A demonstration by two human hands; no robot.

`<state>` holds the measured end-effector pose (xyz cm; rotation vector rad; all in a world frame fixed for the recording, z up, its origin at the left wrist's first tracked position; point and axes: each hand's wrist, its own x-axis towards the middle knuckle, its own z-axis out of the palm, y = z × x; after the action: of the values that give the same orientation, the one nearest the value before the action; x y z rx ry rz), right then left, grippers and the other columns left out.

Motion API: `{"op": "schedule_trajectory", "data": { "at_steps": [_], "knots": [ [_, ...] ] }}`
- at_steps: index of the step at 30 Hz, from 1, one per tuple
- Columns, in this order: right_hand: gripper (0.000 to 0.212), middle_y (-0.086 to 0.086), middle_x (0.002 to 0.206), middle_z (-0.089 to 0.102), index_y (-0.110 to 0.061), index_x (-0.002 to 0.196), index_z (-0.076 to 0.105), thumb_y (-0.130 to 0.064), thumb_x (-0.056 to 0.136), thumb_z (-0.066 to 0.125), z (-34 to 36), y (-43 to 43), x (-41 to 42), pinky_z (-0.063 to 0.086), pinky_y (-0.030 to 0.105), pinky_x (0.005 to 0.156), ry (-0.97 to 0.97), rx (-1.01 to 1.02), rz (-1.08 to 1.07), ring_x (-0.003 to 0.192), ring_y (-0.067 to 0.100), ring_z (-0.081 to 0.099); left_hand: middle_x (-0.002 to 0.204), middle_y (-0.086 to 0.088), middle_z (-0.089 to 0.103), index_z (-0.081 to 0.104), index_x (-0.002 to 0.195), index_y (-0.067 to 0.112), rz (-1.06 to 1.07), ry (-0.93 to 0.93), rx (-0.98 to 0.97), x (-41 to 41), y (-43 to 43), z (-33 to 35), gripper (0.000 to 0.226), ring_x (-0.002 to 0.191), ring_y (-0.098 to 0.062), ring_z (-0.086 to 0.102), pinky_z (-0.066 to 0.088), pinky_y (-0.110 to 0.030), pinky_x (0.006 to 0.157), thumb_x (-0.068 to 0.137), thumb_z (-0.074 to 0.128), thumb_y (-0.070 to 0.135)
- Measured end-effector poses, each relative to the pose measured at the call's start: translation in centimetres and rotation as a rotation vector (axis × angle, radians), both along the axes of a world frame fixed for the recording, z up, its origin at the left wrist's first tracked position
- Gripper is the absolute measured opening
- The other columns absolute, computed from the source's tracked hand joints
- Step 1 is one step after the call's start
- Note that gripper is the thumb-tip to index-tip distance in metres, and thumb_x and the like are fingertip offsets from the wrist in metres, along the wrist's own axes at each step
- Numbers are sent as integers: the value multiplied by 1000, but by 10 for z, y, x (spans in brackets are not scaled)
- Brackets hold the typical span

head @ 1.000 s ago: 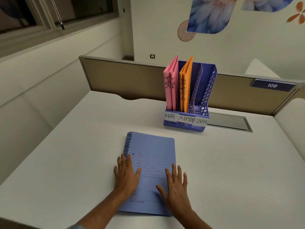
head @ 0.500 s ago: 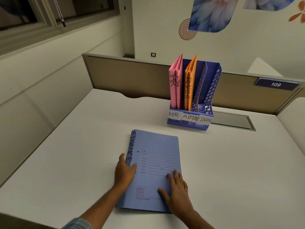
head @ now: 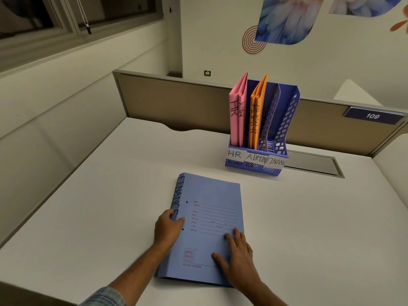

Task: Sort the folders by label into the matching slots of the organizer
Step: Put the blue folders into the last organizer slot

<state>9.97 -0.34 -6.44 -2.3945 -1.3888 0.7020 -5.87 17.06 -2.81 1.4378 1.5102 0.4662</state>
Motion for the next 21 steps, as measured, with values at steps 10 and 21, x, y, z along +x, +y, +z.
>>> {"op": "schedule_trajectory", "data": {
  "at_steps": [10, 21],
  "knots": [
    [80, -1, 164, -10, -29, 153, 12, -72, 89, 35, -8, 0, 2, 0, 39, 122, 17, 21, 5, 151, 21, -8, 123, -19, 66, 52, 132, 1, 130, -269, -245, 1, 7, 2, 60, 89, -30, 71, 61, -33, 63, 81, 80, 15],
    [69, -4, 158, 24, -27, 144, 30, -52, 88, 62, 12, 7, 15, 30, 43, 118, 263, 313, -243, 142, 18, 31, 106, -6, 75, 62, 110, 21, 145, -541, 29, 1, -8, 15, 36, 83, -26, 76, 63, -41, 65, 80, 80, 13]
  ]
}}
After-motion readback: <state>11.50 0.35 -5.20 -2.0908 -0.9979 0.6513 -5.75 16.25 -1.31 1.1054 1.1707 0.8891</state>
